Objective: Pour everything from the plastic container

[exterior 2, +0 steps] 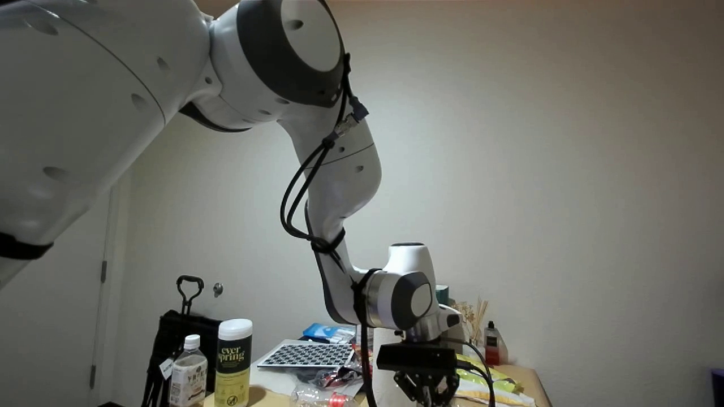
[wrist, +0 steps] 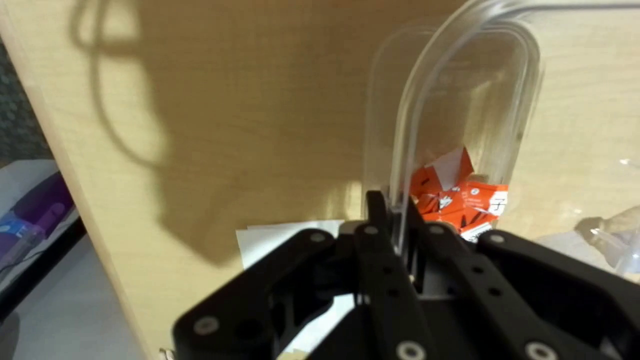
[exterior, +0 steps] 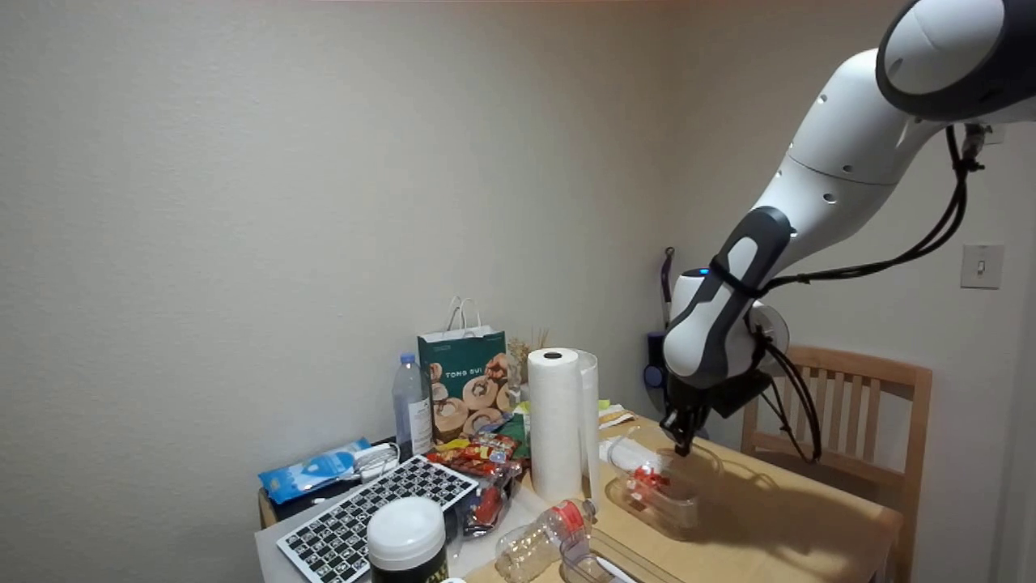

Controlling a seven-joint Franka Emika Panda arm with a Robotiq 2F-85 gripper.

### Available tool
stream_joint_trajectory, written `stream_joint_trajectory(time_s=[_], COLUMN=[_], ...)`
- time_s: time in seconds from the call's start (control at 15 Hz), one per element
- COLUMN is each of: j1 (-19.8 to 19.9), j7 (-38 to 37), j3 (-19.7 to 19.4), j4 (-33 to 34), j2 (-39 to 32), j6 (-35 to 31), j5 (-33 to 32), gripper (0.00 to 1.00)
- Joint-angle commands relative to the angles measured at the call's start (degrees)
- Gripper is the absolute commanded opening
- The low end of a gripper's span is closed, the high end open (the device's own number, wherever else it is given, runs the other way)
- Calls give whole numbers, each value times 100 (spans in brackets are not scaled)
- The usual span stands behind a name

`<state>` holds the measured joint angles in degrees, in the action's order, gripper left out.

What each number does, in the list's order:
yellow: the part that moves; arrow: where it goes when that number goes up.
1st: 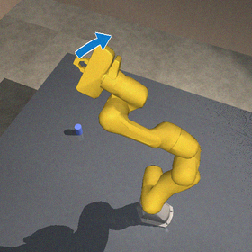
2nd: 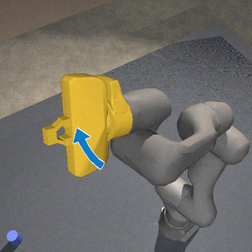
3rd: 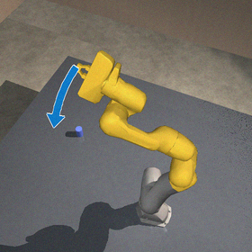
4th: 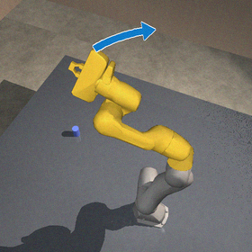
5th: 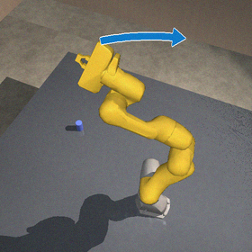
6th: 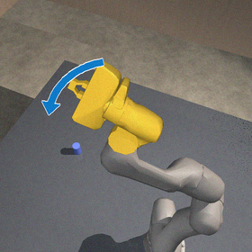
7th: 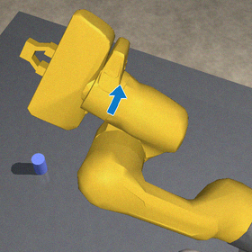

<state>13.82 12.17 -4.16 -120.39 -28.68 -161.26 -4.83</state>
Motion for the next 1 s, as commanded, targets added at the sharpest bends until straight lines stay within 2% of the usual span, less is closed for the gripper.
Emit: stream_joint_trajectory(time_s=[0.0, 0.2, 0.33, 0.4, 0.47, 0.6, 0.67, 0.73, 0.93], j1=[-338, -524, -483, -532, -540, -541, -540, -857, -1329], j7=[-38, -52, 170, -8, -6, -7, -7, -428, -1065], j3=[-65, -48, 52, 15, 26, 27, 25, -340, -777], j4=[-150, -169, -244, 2, 5, 6, 6, -22, -151], j2=[474, 744, 961, 577, 633, 606, 580, 541, 714], j6=[162, 356, 548, 360, 411, 410, 407, 316, 774], j5=[-159, -143, -67, -32, -28, -29, -29, -498, -1216], gripper=[2, 2, 2, 2, 8, 8, 2, 2, 2])
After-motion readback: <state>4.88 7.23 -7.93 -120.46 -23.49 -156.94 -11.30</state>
